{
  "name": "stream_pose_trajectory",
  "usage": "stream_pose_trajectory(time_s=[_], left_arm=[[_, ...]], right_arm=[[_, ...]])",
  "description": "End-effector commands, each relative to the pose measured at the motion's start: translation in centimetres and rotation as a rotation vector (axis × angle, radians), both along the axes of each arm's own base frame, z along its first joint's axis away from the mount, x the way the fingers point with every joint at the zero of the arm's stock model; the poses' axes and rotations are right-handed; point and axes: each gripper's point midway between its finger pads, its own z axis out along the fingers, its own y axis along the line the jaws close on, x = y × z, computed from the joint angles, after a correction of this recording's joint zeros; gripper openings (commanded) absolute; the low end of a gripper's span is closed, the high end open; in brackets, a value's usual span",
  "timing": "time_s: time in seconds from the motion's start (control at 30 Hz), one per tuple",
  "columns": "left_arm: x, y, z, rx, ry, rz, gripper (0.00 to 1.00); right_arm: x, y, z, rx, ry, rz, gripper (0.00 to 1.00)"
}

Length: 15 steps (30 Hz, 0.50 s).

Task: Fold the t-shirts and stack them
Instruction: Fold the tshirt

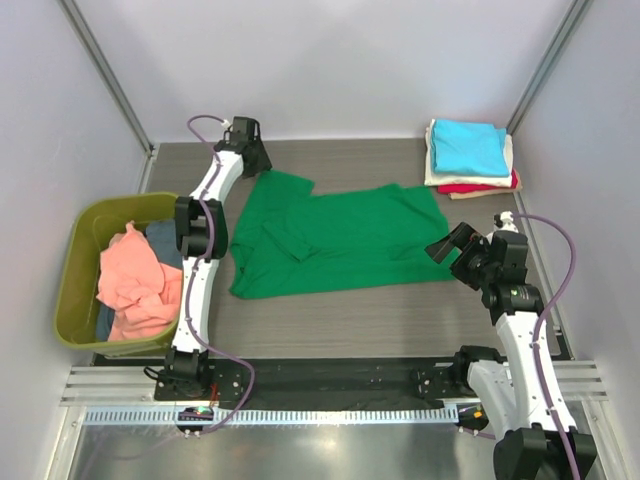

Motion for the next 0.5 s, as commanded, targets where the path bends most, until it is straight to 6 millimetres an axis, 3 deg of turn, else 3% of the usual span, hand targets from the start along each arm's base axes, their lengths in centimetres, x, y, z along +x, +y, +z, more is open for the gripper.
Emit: stream_pose_trajectory(time_s=[0.0,0.1,0.13,0.23,0.33,0.37,0.47], left_arm=[[-0.8,-2.0,-1.6,-0.076,0.035,-0.062,0.50],[-1.3,-2.4,-3.1,-0.085,0.058,-0.095,0.41],[-1.5,-2.2,-3.5,-0.076,0.064,-0.093,0.27],[-1.9,-2.1,-4.4,-0.087,0.071,-0.093,0.00],[-2.6,-1.8,-3.7,-0.108,0.080,-0.060,0.00],[-2.6,-1.4,-1.7,-0.107,0.058,-0.043,0.00],[-4.0,0.4,-0.2,-0.101,0.067,0.025,0.00]], right_arm=[[0.2,-0.1,0.2,-0.024,-0.002,0.010,1.00],[0.6,-0.5,0.3,-0.040,0.002,-0.005,1.00],[0.8,-0.8,0.2,-0.051,0.009,-0.017,1.00],[1.4,-1.3,-1.0,-0.073,0.067,-0.039,0.99],[2.6,-1.4,-2.1,-0.110,0.120,-0.046,0.99],[3.1,-2.0,-2.3,-0.139,0.134,-0.068,0.99],[5.8,-2.4,-1.3,-0.175,0.134,-0.078,1.00]])
